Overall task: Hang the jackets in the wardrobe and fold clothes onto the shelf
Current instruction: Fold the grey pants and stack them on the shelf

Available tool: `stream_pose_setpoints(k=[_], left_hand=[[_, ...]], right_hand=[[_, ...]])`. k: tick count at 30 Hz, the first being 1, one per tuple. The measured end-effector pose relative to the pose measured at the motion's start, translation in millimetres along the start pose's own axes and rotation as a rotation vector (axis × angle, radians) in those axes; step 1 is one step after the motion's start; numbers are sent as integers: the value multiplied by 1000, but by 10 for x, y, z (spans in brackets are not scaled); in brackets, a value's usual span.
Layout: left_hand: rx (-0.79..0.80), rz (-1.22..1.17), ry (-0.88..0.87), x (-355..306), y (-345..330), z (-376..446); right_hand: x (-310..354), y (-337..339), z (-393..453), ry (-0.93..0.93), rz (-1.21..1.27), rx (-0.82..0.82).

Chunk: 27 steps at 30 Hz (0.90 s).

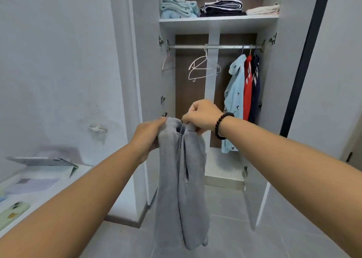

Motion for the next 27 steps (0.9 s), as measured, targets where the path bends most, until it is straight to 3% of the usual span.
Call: stream_pose_setpoints(k=[4, 8, 13, 21, 24, 27], left_hand=[[247, -40, -45, -150, 39, -162], [243, 130, -127, -178, 291, -244], [328, 236, -157, -189, 615, -316], [273, 377, -225, -317, 1280, -468], [280, 457, -214, -303, 1492, -553], [297, 521, -208, -288, 1680, -663]], right_hand=[[295, -288, -95, -15, 222, 201], [390, -457, -223, -54, 356, 403], [411, -498, -356, 247, 53, 306], [299, -1194, -670, 311, -226, 698], [277, -1487, -759, 396, -481, 701], [300, -1670, -872, 365, -426, 787]])
Point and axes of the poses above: each hand's wrist, its own z-axis towards the middle knuckle, its own y-axis out of the back of the hand, x = y × z, the point moved 5 cm from there along z, towards the middle knuckle, and after that the axes turned 7 degrees about -y, right-handed, at the moved point
